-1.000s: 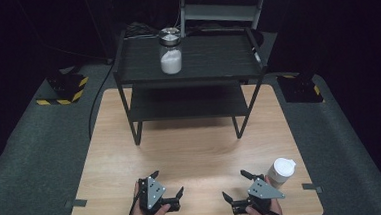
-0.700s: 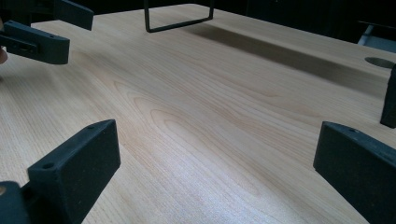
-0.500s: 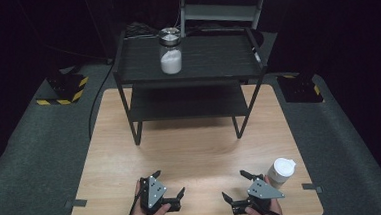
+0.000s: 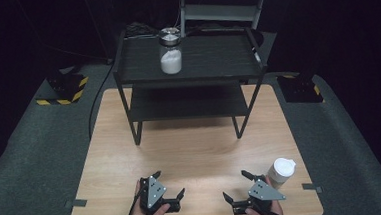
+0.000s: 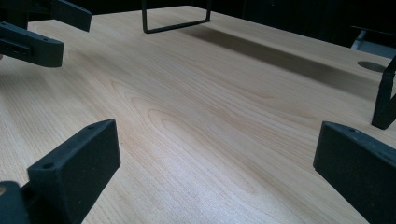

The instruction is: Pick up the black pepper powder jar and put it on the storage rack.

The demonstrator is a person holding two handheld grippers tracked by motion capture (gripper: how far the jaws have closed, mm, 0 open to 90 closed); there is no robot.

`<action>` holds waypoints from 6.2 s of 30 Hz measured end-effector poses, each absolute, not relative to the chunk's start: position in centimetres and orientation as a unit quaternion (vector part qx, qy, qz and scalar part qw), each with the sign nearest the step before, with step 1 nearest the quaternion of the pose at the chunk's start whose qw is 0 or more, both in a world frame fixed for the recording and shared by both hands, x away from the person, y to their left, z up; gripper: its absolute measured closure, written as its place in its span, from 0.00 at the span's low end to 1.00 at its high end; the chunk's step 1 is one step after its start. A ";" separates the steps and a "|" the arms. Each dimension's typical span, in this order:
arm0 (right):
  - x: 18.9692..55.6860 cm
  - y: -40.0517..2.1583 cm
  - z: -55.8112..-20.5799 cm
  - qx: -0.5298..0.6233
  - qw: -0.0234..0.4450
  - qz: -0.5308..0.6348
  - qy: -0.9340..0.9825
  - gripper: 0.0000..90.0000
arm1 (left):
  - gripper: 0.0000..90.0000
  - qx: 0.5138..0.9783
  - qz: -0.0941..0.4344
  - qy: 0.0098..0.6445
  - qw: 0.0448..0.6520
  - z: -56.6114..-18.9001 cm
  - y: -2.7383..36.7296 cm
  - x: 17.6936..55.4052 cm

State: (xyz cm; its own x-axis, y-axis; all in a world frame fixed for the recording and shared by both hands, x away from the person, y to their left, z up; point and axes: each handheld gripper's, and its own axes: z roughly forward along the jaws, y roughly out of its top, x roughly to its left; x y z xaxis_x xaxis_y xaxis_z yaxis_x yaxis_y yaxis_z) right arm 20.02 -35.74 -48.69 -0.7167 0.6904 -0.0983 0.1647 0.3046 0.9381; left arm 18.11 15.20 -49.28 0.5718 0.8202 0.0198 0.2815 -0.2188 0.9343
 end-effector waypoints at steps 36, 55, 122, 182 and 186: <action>15.8 -39.5 -45.6 0.298 0.356 0.562 0.684 0.00 | 0.00 0.740 0.266 0.369 0.495 -49.1 15.2 18.5; 15.6 -43.8 -46.4 0.381 0.395 0.541 0.637 0.00 | 0.01 0.744 0.262 0.366 0.494 -49.0 15.2 18.8; 17.3 -44.3 -48.9 0.427 0.319 0.537 0.654 0.33 | 0.00 0.747 0.262 0.361 0.493 -49.0 14.9 19.0; 20.5 -36.0 -42.2 0.352 0.301 0.578 0.672 0.33 | 0.01 0.752 0.254 0.365 0.487 -48.7 15.6 18.9; 20.9 -35.3 -41.0 0.349 0.305 0.580 0.670 0.33 | 0.01 0.751 0.254 0.365 0.488 -48.7 15.6 18.8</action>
